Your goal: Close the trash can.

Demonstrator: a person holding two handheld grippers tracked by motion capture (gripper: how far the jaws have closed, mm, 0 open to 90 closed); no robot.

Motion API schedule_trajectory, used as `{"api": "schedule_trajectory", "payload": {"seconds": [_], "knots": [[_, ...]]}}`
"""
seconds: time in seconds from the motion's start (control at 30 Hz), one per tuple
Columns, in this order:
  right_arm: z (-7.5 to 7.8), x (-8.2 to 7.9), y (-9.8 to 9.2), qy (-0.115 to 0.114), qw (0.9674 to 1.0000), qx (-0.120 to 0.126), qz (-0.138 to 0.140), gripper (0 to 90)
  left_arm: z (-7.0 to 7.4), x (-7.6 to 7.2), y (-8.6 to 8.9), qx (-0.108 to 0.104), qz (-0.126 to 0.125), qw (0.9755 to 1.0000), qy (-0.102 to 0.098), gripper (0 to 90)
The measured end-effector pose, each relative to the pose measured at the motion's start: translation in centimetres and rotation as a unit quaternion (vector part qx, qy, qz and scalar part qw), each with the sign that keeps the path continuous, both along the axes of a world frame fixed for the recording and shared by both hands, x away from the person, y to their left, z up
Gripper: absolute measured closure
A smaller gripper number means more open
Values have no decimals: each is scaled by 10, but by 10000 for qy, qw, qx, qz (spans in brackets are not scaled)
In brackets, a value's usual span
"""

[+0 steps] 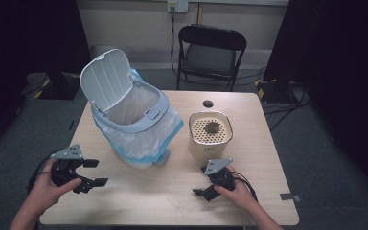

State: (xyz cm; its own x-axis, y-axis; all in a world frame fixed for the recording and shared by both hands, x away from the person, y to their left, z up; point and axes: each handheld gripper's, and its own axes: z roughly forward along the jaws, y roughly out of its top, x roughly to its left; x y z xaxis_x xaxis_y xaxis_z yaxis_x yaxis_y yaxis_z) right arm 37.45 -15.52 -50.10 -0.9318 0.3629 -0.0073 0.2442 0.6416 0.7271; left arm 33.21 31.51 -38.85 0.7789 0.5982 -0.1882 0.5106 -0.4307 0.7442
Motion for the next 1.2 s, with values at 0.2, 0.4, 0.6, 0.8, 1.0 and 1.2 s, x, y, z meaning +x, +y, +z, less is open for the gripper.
{"api": "schedule_trajectory", "payload": {"seconds": [0.2,0.4,0.6,0.8,1.0,1.2], "knots": [[0,0,0,-1,10000,0,-1,102,33,10,4,9,115,9999,-25,159],[0,0,0,-2,10000,2,-1,102,60,22,6,-57,220,9997,-31,159],[0,0,0,-10,10000,2,-7,102,79,30,8,98,370,9992,-81,159],[0,0,0,-9,10000,3,-5,102,96,39,11,109,455,9988,-152,159],[0,0,0,-11,10000,2,-5,102,112,48,11,213,519,9980,-279,159],[0,0,0,-1,10000,0,2,102,126,59,6,210,556,9973,-430,159]]}}
